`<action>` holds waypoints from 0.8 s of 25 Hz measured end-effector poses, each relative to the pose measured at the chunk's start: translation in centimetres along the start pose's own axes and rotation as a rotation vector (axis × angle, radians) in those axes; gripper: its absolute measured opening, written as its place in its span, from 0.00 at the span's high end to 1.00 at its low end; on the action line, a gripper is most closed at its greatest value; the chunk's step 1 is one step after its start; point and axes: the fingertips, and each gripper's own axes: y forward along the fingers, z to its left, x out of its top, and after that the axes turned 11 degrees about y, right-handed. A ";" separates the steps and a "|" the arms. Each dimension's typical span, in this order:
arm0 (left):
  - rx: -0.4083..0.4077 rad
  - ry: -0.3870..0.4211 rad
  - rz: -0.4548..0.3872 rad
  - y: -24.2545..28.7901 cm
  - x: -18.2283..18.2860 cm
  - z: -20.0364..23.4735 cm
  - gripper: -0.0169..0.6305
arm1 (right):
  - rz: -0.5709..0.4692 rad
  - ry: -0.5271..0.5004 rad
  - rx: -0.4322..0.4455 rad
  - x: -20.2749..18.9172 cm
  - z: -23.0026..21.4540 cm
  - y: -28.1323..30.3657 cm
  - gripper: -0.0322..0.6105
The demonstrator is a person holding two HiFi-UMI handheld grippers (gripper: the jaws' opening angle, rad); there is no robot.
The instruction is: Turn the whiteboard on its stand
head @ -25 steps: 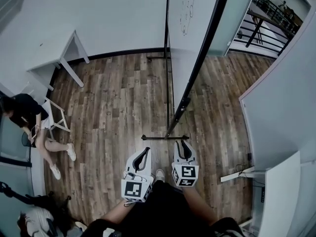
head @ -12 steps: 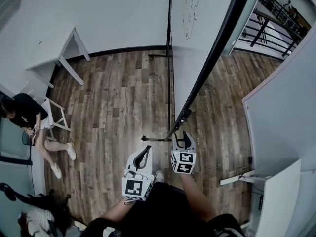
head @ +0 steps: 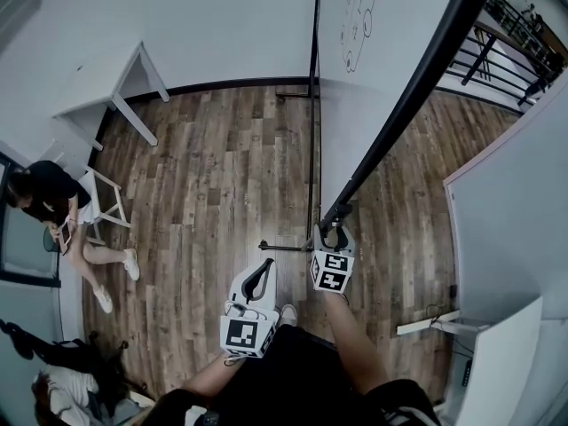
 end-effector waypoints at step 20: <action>0.021 -0.007 -0.003 -2.4 0.0 1.0 0.95 | 0.001 -0.057 -0.063 -0.1 -0.1 1.5 0.65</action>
